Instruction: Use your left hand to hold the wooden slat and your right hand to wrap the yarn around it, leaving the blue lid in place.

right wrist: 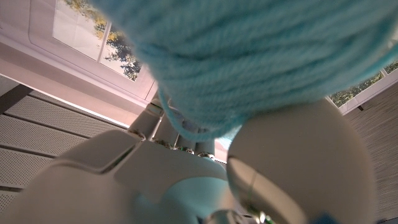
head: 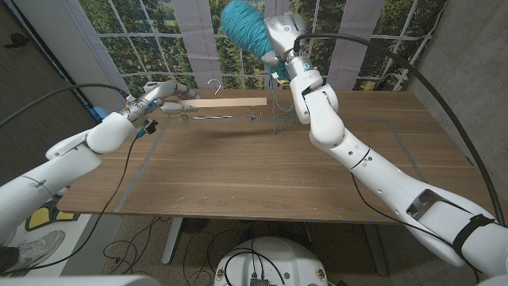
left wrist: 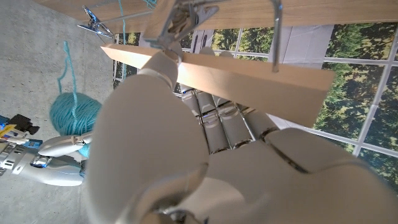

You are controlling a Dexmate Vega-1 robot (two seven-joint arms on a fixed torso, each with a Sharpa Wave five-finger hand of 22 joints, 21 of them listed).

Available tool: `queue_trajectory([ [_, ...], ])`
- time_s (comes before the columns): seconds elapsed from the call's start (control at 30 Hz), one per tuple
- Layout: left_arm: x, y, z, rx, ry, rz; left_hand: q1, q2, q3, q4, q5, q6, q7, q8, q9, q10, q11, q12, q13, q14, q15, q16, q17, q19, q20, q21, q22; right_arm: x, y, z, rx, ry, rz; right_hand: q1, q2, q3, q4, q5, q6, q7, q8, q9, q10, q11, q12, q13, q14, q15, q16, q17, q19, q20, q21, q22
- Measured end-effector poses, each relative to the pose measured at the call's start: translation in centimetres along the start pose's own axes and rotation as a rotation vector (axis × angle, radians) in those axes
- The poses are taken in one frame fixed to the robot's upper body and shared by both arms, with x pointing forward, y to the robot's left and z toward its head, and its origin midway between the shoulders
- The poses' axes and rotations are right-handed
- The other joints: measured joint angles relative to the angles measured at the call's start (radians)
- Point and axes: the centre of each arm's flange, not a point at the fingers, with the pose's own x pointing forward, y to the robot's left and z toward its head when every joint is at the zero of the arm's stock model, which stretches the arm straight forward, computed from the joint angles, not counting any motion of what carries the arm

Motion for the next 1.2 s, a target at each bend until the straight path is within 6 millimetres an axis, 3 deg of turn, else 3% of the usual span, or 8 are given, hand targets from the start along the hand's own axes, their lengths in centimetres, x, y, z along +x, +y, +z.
queue_trajectory([
  [0.13, 0.5, 0.7, 0.2, 0.016, 0.001, -0.011, 0.0, 0.0, -0.003, 0.003, 0.0, 0.0, 0.0, 0.0, 0.0, 0.005, -0.005, -0.007, 0.0, 0.002, -0.002, -0.005, 0.0, -0.007, 0.004, 0.0, 0.0, 0.2, -0.1, 0.1, 0.029, -0.005, 0.032, 0.002, -0.002, 0.0, 0.0, 0.007, 0.0, 0.0, 0.0, 0.002, 0.0, 0.0, 0.0, -0.002, 0.0, 0.0, -0.007, 0.0, 0.0, 0.0, 0.0, -0.005],
  [0.6, 2.4, 1.0, 0.6, 0.056, 0.0, -0.034, 0.0, 0.0, -0.004, 0.004, 0.008, 0.0, 0.0, 0.0, 0.0, 0.001, -0.009, -0.012, 0.003, 0.002, -0.002, -0.012, 0.005, -0.014, 0.004, 0.0, 0.0, 0.5, -3.0, 1.9, 0.131, -0.082, 0.153, 0.003, -0.003, -0.014, 0.003, 0.017, 0.0, 0.0, -0.004, -0.007, 0.0, 0.0, -0.008, -0.007, -0.003, -0.003, -0.025, 0.001, -0.011, 0.0, 0.015, -0.009],
  [0.73, 2.9, 1.2, 0.8, 0.061, -0.004, -0.027, 0.0, 0.0, -0.004, 0.004, 0.008, 0.0, 0.0, 0.0, 0.0, -0.002, -0.013, -0.015, 0.007, 0.002, -0.002, -0.016, 0.005, -0.016, 0.005, 0.0, 0.0, 0.4, -3.6, 2.3, 0.177, -0.106, 0.2, 0.005, -0.005, -0.016, 0.004, 0.022, 0.035, -0.004, -0.009, -0.009, 0.0, 0.0, -0.008, -0.008, -0.003, -0.004, -0.025, 0.007, -0.011, 0.0, 0.02, -0.014],
  [1.07, 3.7, 1.1, 1.0, 0.063, -0.013, -0.028, 0.0, 0.0, -0.004, 0.004, 0.008, 0.0, 0.0, 0.0, 0.0, -0.004, -0.014, -0.016, 0.012, 0.002, -0.002, -0.02, 0.005, -0.016, 0.005, 0.0, 0.0, 0.4, -5.3, 1.9, 0.282, -0.125, 0.236, 0.01, -0.01, -0.024, 0.001, 0.029, 0.036, -0.004, -0.012, -0.013, 0.008, 0.008, -0.011, -0.002, -0.003, -0.004, -0.029, 0.014, -0.011, 0.0, 0.032, -0.018],
  [1.2, 4.4, 0.9, 1.3, 0.058, -0.021, -0.028, 0.0, 0.0, -0.004, 0.004, 0.007, 0.0, 0.0, 0.0, 0.0, -0.004, -0.014, -0.022, 0.013, 0.002, -0.002, -0.022, 0.009, -0.016, 0.005, 0.0, 0.0, 0.3, -4.9, 2.2, 0.421, -0.171, 0.321, 0.011, -0.011, -0.024, 0.001, 0.036, 0.036, -0.004, -0.012, -0.016, 0.011, 0.011, -0.012, -0.004, 0.0, -0.007, -0.029, 0.014, -0.011, 0.0, 0.036, -0.022],
])
